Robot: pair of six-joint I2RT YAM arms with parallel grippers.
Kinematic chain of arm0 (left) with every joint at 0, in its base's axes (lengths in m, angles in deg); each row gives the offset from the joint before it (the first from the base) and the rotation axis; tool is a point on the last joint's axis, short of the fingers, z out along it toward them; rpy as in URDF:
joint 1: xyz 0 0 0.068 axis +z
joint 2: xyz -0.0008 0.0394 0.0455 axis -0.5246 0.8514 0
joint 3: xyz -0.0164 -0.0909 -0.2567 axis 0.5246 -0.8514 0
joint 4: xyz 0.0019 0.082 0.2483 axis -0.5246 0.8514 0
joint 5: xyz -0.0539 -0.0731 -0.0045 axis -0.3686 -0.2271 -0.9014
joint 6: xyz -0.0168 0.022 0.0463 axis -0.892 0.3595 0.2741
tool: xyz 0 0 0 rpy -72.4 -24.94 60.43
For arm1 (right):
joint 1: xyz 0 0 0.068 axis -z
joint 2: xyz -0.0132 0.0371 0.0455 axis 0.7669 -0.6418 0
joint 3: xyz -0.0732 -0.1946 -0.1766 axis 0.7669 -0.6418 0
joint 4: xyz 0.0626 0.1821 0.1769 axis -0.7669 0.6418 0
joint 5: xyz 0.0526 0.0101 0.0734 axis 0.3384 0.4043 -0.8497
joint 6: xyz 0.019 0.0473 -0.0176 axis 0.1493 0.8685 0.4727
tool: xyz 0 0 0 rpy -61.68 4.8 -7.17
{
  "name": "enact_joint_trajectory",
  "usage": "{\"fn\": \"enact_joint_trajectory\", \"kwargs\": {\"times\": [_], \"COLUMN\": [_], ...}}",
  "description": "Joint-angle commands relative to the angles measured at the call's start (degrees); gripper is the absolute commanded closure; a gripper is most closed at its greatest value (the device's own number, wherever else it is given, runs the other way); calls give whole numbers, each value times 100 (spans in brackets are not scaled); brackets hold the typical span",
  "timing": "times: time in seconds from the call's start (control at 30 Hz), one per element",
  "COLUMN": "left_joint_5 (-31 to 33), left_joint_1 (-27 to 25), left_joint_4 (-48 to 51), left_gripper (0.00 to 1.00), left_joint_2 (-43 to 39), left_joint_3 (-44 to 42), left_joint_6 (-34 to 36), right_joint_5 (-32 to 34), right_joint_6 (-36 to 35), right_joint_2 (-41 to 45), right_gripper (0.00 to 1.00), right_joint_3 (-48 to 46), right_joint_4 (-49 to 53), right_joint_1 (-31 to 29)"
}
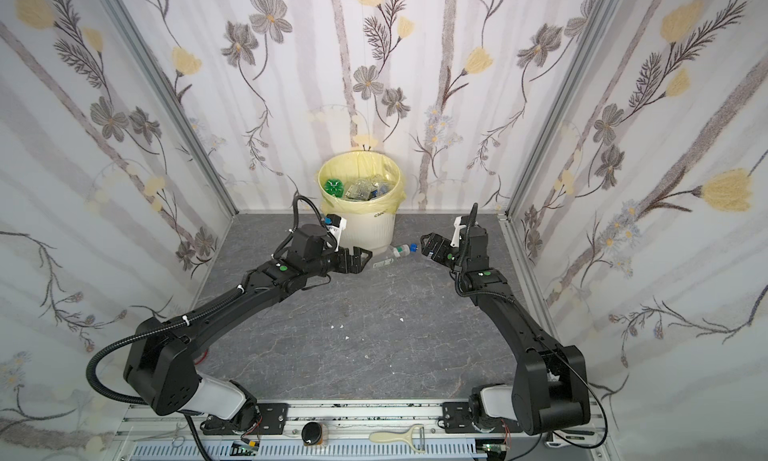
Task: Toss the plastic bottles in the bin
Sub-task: 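Lower the left gripper and close it on the small clear white-cap bottle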
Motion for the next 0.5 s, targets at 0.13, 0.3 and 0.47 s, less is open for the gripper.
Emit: {"fn": "enact_joint_trajectory", "kwargs": {"times": [0.13, 0.3, 0.47], "left_joint_5": [767, 1153, 1891], "left_joint_1": [-25, -147, -342], "left_joint_4": [-333, -323, -341], "left_gripper": [0, 0, 0], "left_joint_2": [931, 1878, 2575], "left_joint_3": [158, 740, 1331], "left_joint_6": [-20, 73, 268], "right_joint_5": [-362, -409, -463], "right_joint_6": [214, 237, 217], "right_joint_2": [-247, -105, 156], "right_gripper": [0, 0, 0], "right_joint_3": [-273, -469, -638], "right_joint_4": [-622, -676, -648], "right_joint_1": [-8, 8, 56]}}
